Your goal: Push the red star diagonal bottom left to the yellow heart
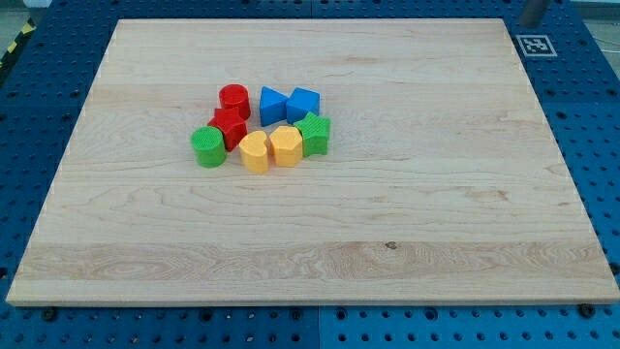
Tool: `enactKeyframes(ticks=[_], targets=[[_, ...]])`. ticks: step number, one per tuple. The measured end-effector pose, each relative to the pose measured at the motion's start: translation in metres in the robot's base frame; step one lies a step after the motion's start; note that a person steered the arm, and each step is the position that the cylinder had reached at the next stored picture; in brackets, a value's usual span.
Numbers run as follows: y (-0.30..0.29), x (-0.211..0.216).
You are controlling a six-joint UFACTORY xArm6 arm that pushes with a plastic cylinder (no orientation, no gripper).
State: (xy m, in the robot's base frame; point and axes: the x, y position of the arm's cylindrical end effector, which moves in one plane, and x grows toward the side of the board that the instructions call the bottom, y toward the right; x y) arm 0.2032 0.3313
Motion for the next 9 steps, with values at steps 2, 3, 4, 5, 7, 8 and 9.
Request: enactKeyframes(ticks=[2,3,4,5,7,8,9], targets=[[0.009,0.04],[-0.015,0.068],[-0.072,0.071],[-0.125,0.071],[-0.223,0.077],[-0.283,0.081],[-0.332,0.094]])
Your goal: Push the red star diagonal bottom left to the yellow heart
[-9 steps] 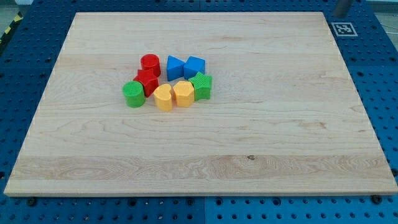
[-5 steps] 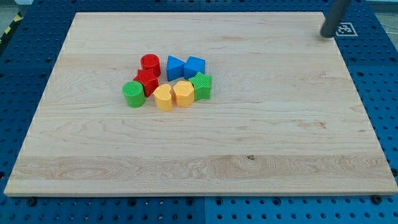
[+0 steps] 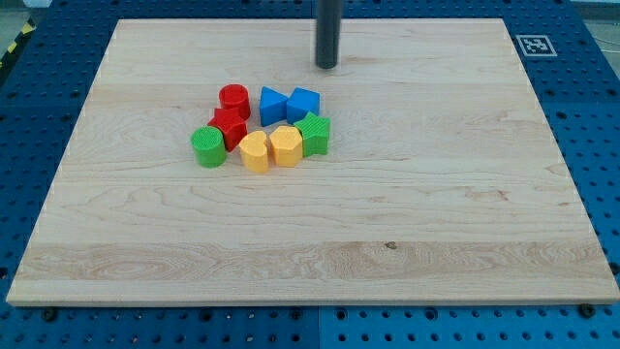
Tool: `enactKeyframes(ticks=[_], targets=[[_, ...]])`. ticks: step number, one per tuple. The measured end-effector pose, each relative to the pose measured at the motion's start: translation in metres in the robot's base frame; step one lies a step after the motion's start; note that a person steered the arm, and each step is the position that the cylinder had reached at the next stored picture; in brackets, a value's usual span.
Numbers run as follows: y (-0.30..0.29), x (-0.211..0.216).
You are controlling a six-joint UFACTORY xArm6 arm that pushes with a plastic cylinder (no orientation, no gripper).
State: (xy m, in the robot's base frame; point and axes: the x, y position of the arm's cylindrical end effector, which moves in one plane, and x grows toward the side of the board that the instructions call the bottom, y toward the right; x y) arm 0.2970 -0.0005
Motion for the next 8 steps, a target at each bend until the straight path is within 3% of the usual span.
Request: enactKeyframes(ticks=[3,6,8], targets=[[-0.095,0.047],[-0.095,0.123],[-0.104,0.139]])
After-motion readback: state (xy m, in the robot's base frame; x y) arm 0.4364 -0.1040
